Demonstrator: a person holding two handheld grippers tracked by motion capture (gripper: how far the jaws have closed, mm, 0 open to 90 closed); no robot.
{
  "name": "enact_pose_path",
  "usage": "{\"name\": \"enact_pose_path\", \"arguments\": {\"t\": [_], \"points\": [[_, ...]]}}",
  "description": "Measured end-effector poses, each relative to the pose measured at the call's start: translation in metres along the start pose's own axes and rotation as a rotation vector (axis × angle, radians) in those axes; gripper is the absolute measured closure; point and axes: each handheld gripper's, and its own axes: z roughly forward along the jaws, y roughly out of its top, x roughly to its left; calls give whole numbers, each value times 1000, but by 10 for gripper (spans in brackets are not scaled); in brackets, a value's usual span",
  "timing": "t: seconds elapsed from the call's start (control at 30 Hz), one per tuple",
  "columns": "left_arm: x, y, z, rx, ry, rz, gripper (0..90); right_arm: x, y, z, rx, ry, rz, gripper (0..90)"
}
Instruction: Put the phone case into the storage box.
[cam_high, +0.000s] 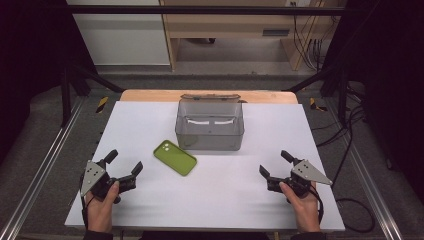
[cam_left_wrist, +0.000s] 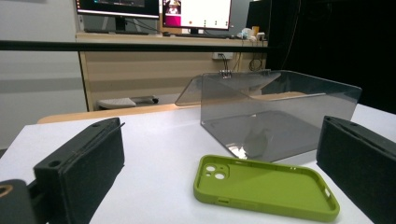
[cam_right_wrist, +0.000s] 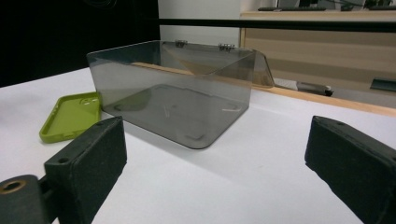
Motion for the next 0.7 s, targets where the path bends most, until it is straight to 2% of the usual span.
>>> {"name": "enact_pose_path", "arguments": {"t": [0.1,0.2,0.33,0.37,0.43,0.47,0.5,0.53,0.57,0.6,0.63,0.67,0.7], "points": [[1,-1,-1,9,3,-9,9,1,0,1,33,8,43,58],[1,0,-1,7,7,-13,9,1,-1,1,55,14,45,55],[0,-1,-1,10,8,-28,10,7,-3,3,127,13,43,49],[1,-1,-3,11,15,-21,9,9,-3,5,144,15,53,49],[0,-1,-3,16,18,-22,10,16,-3,10,187,19,50,50],[0,-2,-3,23,16,-18,10,24,-1,17,237,20,38,53],[0,-2,-3,23,16,-18,10,24,-1,17,237,20,38,53],[-1,-2,-3,23,12,-20,10,33,3,24,261,49,44,57],[-1,-2,-3,23,12,-20,9,38,6,29,287,57,39,58],[-1,-3,-2,24,6,-24,9,38,6,29,287,57,39,58],[-1,-3,-2,31,12,-21,10,50,11,40,351,70,10,67],[-1,-3,-2,31,12,-21,10,50,11,40,351,70,10,67],[-1,-3,-2,33,10,-18,10,56,13,46,380,84,9,67]]}}
